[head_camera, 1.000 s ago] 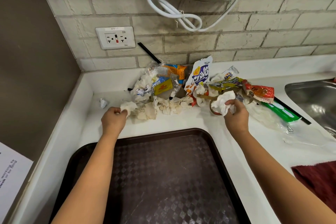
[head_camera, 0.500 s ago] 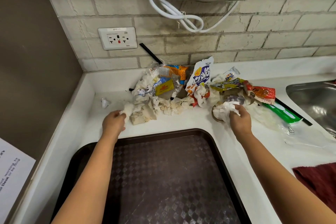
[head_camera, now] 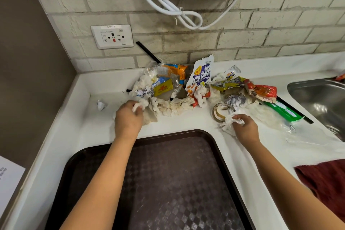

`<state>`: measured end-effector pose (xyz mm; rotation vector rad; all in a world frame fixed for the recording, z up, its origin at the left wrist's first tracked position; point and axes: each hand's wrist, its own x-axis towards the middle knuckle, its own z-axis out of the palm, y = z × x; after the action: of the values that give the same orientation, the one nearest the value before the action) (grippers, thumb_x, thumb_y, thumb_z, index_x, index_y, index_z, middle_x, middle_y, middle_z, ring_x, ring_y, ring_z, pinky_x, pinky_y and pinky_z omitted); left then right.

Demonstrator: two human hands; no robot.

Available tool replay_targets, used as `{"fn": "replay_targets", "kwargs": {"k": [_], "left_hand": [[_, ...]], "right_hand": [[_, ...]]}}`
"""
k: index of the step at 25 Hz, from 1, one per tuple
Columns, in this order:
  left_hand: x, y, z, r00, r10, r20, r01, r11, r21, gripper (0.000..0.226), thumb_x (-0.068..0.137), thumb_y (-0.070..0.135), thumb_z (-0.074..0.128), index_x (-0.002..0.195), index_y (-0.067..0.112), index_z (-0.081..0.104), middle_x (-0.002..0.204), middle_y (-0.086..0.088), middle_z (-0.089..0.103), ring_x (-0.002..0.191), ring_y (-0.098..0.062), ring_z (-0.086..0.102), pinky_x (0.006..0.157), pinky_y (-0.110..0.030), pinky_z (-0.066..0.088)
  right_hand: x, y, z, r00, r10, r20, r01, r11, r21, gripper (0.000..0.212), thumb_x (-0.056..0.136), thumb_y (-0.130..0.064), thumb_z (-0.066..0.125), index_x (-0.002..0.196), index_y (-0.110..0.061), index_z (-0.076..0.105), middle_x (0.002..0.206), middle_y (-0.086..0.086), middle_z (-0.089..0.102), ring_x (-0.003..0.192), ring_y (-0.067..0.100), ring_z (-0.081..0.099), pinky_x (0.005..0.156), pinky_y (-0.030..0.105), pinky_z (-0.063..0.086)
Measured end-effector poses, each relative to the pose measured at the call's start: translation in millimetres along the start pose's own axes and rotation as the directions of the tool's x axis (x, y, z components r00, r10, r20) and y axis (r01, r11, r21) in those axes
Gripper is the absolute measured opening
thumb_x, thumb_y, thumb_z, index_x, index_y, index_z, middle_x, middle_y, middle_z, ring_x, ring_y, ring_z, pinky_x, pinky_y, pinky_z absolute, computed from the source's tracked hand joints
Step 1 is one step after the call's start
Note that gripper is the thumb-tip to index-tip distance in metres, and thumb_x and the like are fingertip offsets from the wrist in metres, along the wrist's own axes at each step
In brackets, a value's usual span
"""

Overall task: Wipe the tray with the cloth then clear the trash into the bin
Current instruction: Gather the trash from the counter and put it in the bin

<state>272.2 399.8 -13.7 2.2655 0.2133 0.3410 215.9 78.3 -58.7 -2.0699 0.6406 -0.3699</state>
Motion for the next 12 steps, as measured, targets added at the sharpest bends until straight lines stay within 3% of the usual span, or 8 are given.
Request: {"fn": "replay_targets", "kwargs": {"k": [3,6,10,12], "left_hand": [[-16,51,34,0.957,0.198,0.211,-0.19,0.98,-0.061,0.028,0.091,0.022,0.055,0.116,0.014,0.06,0.111,-0.01,0.064,0.096,-0.027,0.06,0.081,-0.031,0.047],[-26,77,89,0.804,0.34,0.487,-0.364,0.93,-0.049,0.034,0.091,0.019,0.053,0.125,0.021,0.056,0.126,-0.007,0.058,0.113,-0.026,0.054,0.093,-0.029,0.043],[-32,94,148,0.54,0.316,0.78,-0.602,0.793,0.095,0.045,0.099,0.021,0.034,0.138,0.043,0.036,0.128,-0.011,0.049,0.118,-0.032,0.044,0.098,-0.039,0.041],[-36,99,163,0.493,0.261,0.83,-0.673,0.719,0.173,0.047,0.1,0.019,0.03,0.138,0.045,0.034,0.134,-0.01,0.044,0.12,-0.033,0.041,0.096,-0.037,0.039]], "right_hand": [[1,1,-5,1.0,-0.005,-0.008,0.005,1.0,0.012,0.013,0.084,-0.001,0.056,0.085,-0.013,0.059,0.113,0.015,0.061,0.109,0.031,0.054,0.082,0.023,0.032],[-3,1,-11,0.999,-0.033,0.017,0.032,0.998,0.052,0.018,0.08,0.006,0.054,0.08,-0.011,0.058,0.104,0.012,0.062,0.103,0.025,0.054,0.079,0.022,0.033],[-7,3,-13,0.988,-0.109,0.109,0.104,0.994,0.044,0.025,0.076,0.014,0.05,0.078,-0.01,0.058,0.095,0.008,0.06,0.093,0.02,0.053,0.065,0.014,0.035],[-4,5,-17,0.99,-0.095,0.108,0.091,0.995,0.044,0.026,0.077,0.013,0.05,0.077,-0.011,0.058,0.095,0.008,0.06,0.091,0.02,0.053,0.062,0.009,0.037]]}}
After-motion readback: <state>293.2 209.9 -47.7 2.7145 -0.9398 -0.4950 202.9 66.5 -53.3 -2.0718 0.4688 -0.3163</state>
